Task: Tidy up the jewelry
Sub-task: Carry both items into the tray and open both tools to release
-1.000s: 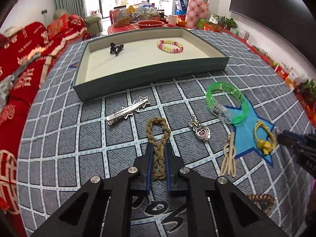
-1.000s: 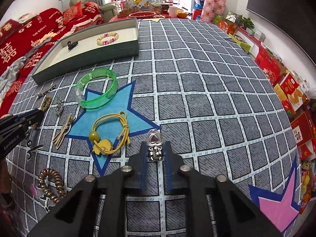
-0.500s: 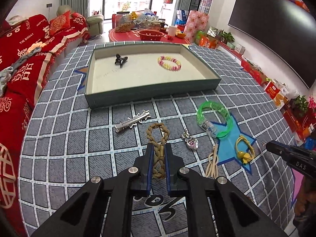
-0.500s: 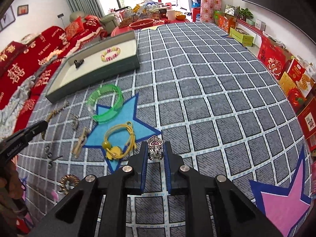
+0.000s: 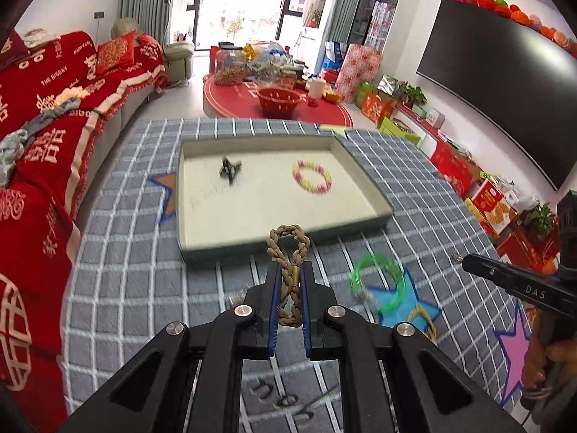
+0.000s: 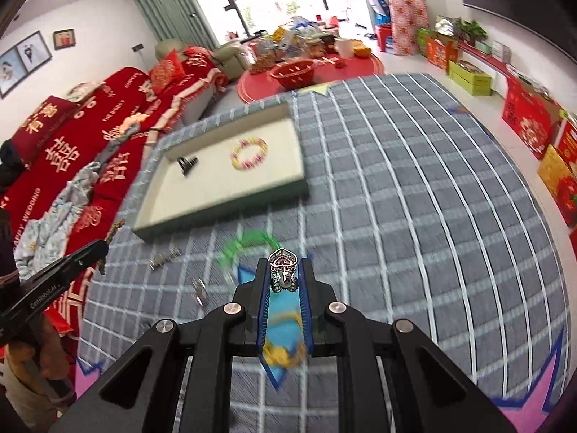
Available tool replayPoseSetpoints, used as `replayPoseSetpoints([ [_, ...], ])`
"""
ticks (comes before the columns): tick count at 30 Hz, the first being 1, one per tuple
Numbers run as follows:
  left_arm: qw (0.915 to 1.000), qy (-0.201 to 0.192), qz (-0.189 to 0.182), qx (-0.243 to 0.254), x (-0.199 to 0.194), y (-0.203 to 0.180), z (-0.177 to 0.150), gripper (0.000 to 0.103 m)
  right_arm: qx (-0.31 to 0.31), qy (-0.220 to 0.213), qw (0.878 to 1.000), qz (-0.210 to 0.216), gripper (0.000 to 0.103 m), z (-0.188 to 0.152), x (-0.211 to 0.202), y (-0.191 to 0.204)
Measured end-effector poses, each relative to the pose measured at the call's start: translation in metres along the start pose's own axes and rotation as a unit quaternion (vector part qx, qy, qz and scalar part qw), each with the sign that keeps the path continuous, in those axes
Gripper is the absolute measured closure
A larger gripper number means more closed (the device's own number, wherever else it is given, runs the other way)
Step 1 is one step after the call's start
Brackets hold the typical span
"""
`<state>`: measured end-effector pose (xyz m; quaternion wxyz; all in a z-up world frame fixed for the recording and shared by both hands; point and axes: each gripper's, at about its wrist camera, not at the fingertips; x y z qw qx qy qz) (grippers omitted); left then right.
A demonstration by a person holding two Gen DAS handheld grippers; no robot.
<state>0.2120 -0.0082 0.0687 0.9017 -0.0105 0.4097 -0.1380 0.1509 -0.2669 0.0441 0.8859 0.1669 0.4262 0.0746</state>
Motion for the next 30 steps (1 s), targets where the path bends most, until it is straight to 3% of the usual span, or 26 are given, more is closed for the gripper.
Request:
replayPoseSetpoints([
  [8, 0.9998, -0.006, 0.015, -0.015, 0.019, 0.02, 0.062, 0.08, -0.01, 0.012, 0.999, 0.035, 0.086, 0.075, 0.035, 0.024],
  [15, 0.9986, -0.014, 0.049, -0.012, 0.065, 0.035, 0.107, 0.08, -0.019, 0.023, 0.999, 0.032, 0.086, 0.126, 0.084, 0.036],
  [22, 0.9979, 0.019, 0.062, -0.009, 0.126, 0.038, 0.104, 0.08, -0.001, 0.038, 0.998, 0.041, 0.086, 0.147, 0.141, 0.034],
  [30, 0.9955, 0.049, 0.079, 0.021, 0.171, 0.027, 0.085, 0.08, 0.004, 0.066, 0.998, 0.014, 0.086, 0.137, 0.202, 0.028],
])
Point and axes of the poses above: each gripper's, at about its wrist camera, not at the fingertips, and x roughly the way its jaws point, y to its left, z to its top, and after that the axes turned 5 degrees about z, right-handed
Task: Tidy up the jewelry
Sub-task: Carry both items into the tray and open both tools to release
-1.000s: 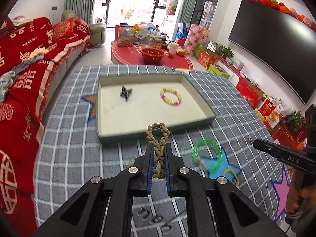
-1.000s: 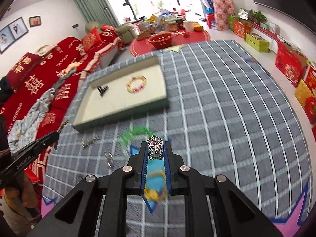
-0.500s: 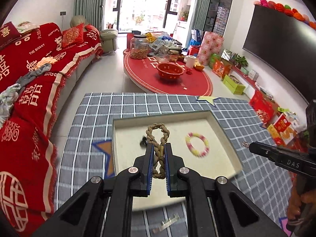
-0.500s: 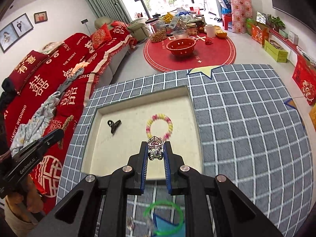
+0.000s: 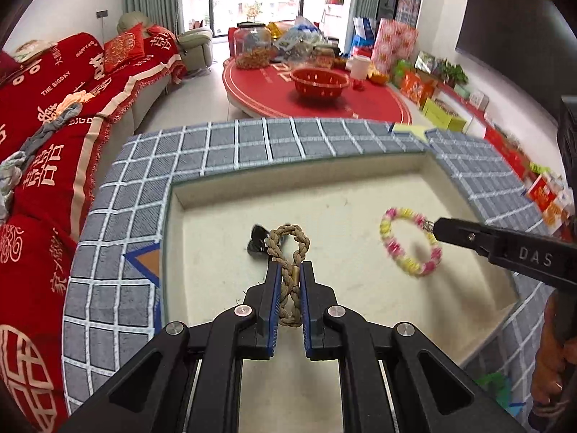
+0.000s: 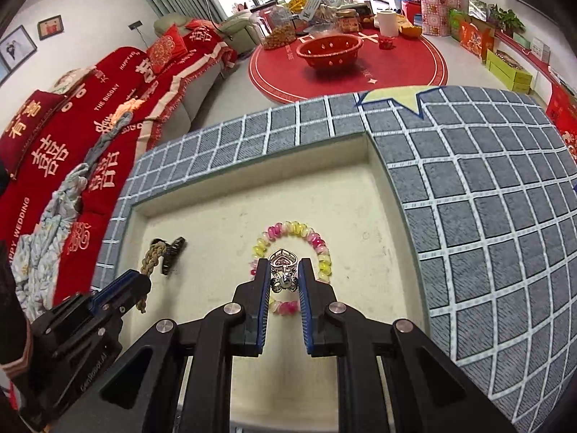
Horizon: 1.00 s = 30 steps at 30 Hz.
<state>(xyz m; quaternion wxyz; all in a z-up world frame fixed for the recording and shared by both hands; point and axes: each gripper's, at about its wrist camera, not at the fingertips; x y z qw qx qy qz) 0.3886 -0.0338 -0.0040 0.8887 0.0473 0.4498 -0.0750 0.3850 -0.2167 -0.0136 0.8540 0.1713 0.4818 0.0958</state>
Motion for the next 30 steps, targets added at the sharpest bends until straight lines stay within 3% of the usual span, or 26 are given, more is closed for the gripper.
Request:
replayPoseSetpoints([
  [14, 0.9972, 0.014, 0.061, 0.041, 0.015, -0.014, -0.016, 0.079, -0.011, 0.011, 0.999, -0.03, 0.085, -0.009, 0.018, -0.002],
  [15, 0.9968, 0.015, 0.065, 0.043, 0.014, -0.015, -0.016, 0.079, -0.011, 0.014, 0.999, -0.027, 0.082, -0.009, 0.017, -0.002],
  [17, 0.9965, 0.014, 0.07, 0.043, 0.012, -0.017, -0.016, 0.079, -0.004, 0.016, 1.0, -0.015, 0.066, -0.009, 0.015, -0.002],
  [18, 0.9967, 0.012, 0.069, 0.042, 0.01, -0.017, -0.016, 0.079, 0.001, 0.014, 1.0, -0.013, 0.052, -0.009, 0.014, -0.003],
  [23, 0.997, 0.005, 0.065, 0.04, 0.004, -0.018, -0.015, 0.079, 0.018, 0.002, 1.0, 0.019, 0.048, -0.008, 0.002, -0.005],
  [26, 0.9974, 0.003, 0.061, 0.039, 0.001, -0.018, -0.014, 0.078, 0.021, -0.01, 0.999, 0.034, 0.038, -0.007, -0.009, -0.003],
  [28, 0.9974, 0.005, 0.061, 0.037, 0.001, -0.018, -0.014, 0.031, 0.024, -0.018, 0.999, 0.043, 0.036, -0.007, -0.016, 0.0],
  [29, 0.9974, 0.0, 0.065, 0.033, -0.001, -0.017, -0.014, 0.0, 0.026, -0.021, 0.998, 0.045, 0.036, -0.008, -0.019, 0.0],
  [30, 0.9971, -0.021, 0.069, 0.024, -0.008, -0.015, -0.015, 0.0, 0.03, -0.024, 0.998, 0.048, 0.036, -0.008, -0.023, 0.0],
])
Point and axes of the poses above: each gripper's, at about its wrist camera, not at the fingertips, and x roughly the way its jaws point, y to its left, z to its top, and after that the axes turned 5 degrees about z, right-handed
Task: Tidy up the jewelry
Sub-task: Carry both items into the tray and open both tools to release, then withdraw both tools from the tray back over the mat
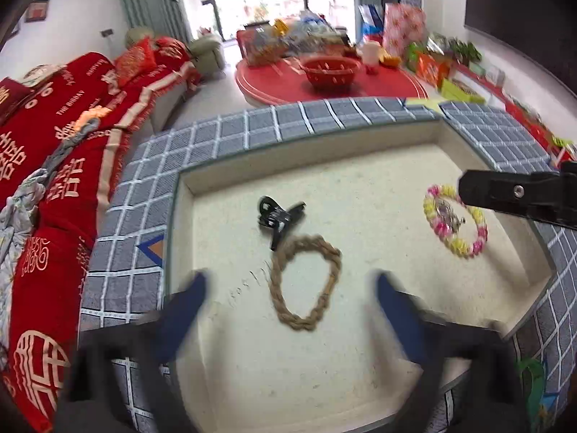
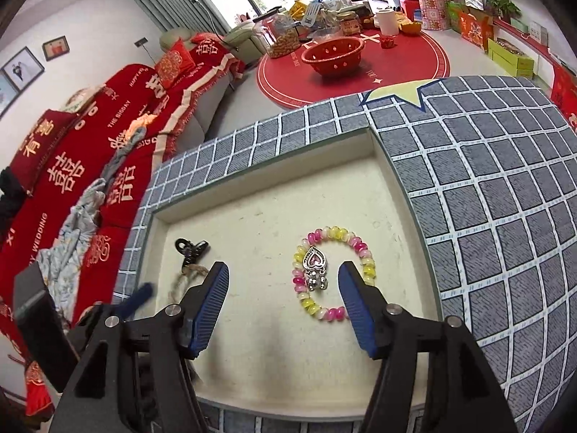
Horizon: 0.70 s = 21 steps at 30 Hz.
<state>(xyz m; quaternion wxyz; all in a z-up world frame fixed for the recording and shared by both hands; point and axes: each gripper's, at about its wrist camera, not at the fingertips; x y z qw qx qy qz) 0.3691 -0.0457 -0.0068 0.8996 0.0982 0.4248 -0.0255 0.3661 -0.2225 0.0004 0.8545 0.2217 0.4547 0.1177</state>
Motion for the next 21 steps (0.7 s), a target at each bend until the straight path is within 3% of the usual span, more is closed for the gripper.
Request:
replayPoseSetpoints([
  [7, 0.9998, -0.017, 0.001, -0.006, -0.019, 0.005, 0.004, 0.0, 0.041, -0.019, 0.998, 0.038, 0.034, -0.008, -0.03, -0.006],
  [10, 0.9993, -0.038, -0.001, -0.005, -0.038, 0.01, 0.001, 0.0, 0.055, -0.028, 0.997, 0.055, 0.018, -0.016, -0.046, -0.008],
  [14, 0.9981, -0.055, -0.018, -0.021, -0.063, 0.026, -0.008, 0.0, 0.062, -0.043, 0.995, 0.068, 0.015, -0.031, -0.07, -0.009],
  [16, 0.9974, -0.056, -0.033, -0.033, -0.073, 0.033, -0.013, 0.0, 0.049, -0.057, 0.996, 0.054, 0.011, -0.04, -0.083, -0.005],
  [18, 0.9969, -0.057, -0.04, -0.034, -0.083, 0.04, -0.021, 0.0, 0.026, -0.077, 0.996, 0.031, 0.0, -0.05, -0.098, 0.0],
  [21, 0.9976, -0.057, -0.032, -0.024, -0.096, 0.046, -0.038, 0.0, 0.008, -0.09, 0.996, 0.015, 0.0, -0.062, -0.114, 0.003],
])
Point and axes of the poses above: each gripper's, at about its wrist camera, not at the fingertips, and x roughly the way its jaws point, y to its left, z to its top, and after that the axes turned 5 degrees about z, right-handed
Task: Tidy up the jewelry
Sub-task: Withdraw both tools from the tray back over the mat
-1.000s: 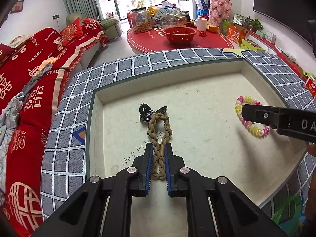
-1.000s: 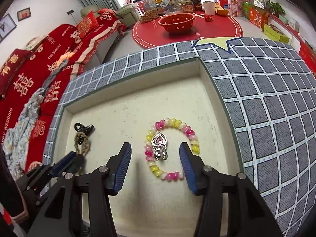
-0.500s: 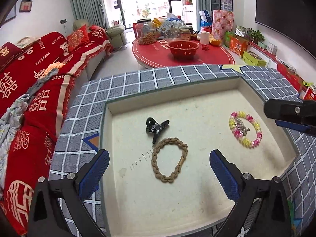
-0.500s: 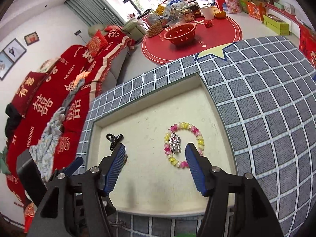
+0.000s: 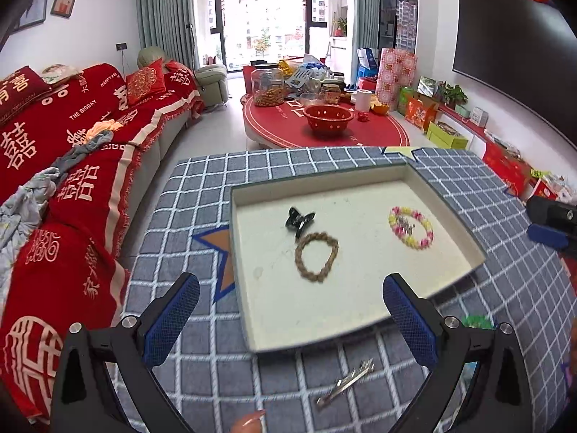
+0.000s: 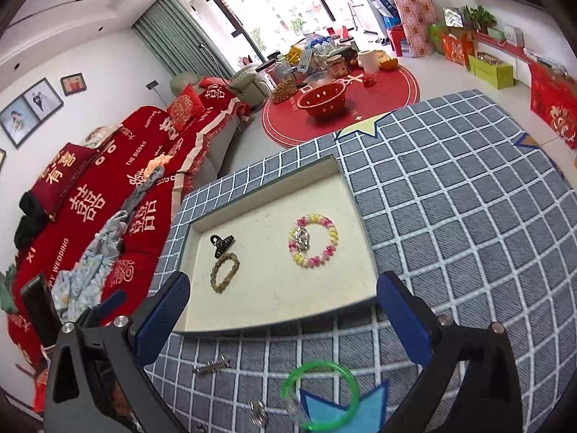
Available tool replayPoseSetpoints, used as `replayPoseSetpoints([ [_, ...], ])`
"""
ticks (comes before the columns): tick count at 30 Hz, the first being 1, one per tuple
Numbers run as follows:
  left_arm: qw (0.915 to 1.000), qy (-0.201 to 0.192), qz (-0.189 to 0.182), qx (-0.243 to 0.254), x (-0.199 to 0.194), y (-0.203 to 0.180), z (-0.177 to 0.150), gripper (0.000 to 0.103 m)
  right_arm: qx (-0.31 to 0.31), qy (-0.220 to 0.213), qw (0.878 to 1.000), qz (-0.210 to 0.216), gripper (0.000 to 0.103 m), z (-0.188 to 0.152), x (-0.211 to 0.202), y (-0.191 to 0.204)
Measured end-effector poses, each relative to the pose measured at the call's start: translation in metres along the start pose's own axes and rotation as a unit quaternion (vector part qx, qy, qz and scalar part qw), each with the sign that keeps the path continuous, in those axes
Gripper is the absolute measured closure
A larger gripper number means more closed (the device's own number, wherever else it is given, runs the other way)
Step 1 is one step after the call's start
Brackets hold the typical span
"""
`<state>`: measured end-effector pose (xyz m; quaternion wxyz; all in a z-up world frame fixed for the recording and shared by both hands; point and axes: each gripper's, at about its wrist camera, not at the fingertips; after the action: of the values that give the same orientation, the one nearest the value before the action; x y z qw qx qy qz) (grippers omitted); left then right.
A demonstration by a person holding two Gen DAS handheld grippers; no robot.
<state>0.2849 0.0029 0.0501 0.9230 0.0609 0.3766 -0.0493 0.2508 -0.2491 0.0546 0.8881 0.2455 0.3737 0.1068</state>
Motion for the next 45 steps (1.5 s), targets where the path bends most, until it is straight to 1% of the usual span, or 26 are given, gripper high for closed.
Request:
replayPoseSetpoints([
  [5, 0.9999, 0.003, 0.01, -0.004, -0.015, 0.008, -0.026, 0.0, 0.004, 0.015, 1.0, -0.004, 0.0, -0.017, -0.021, -0.004],
  [8, 0.9999, 0.014, 0.001, -0.006, -0.018, 0.01, -0.043, 0.0, 0.008, 0.029, 1.0, -0.002, 0.0, -0.03, -0.03, -0.008],
  [11, 0.9992, 0.036, -0.013, -0.009, -0.017, 0.01, -0.06, 0.0, 0.01, 0.038, 0.999, 0.003, 0.0, -0.046, -0.039, -0.011],
  [12, 0.9982, 0.051, -0.03, -0.007, -0.014, 0.008, -0.067, 0.0, 0.009, 0.042, 0.999, 0.001, 0.0, -0.052, -0.041, -0.012],
  [13, 0.9979, 0.056, -0.033, -0.006, -0.015, 0.006, -0.073, 0.0, 0.008, 0.045, 0.999, -0.002, 0.0, -0.056, -0.043, -0.013],
  [18, 0.9975, 0.065, -0.021, 0.017, -0.018, -0.007, -0.096, 0.0, 0.007, 0.068, 0.997, -0.021, 0.0, -0.084, -0.048, -0.02],
  [21, 0.9972, 0.067, -0.026, 0.022, -0.022, -0.012, -0.105, 0.0, 0.003, 0.081, 0.996, -0.037, 0.0, -0.099, -0.051, -0.023],
  [25, 0.9967, 0.07, -0.031, 0.026, -0.027, -0.016, -0.114, 0.0, -0.006, 0.093, 0.994, -0.064, 0.0, -0.121, -0.055, -0.029],
  [29, 0.9966, 0.073, -0.021, 0.034, -0.026, -0.02, -0.122, 0.0, -0.008, 0.102, 0.991, -0.082, 0.0, -0.137, -0.057, -0.035],
  [34, 0.9966, 0.072, -0.012, 0.037, -0.026, -0.02, -0.127, 0.0, -0.021, 0.109, 0.987, -0.117, 0.0, -0.156, -0.056, -0.038],
  [39, 0.9966, 0.073, -0.007, 0.037, -0.021, -0.018, -0.126, 0.0, -0.039, 0.115, 0.983, -0.14, 0.0, -0.163, -0.048, -0.034],
  [45, 0.9963, 0.081, -0.003, 0.027, -0.006, -0.018, -0.116, 0.0, -0.063, 0.121, 0.979, -0.153, 0.0, -0.164, -0.036, -0.028],
])
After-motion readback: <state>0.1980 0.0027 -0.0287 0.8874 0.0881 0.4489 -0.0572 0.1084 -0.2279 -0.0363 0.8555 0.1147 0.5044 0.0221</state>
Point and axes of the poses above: each gripper's, at about its wrist camera, not at the fingertips, and x roughly the way its jaws point, y to its left, z to its top, and after that the axes turned 5 degrees about z, right-handed
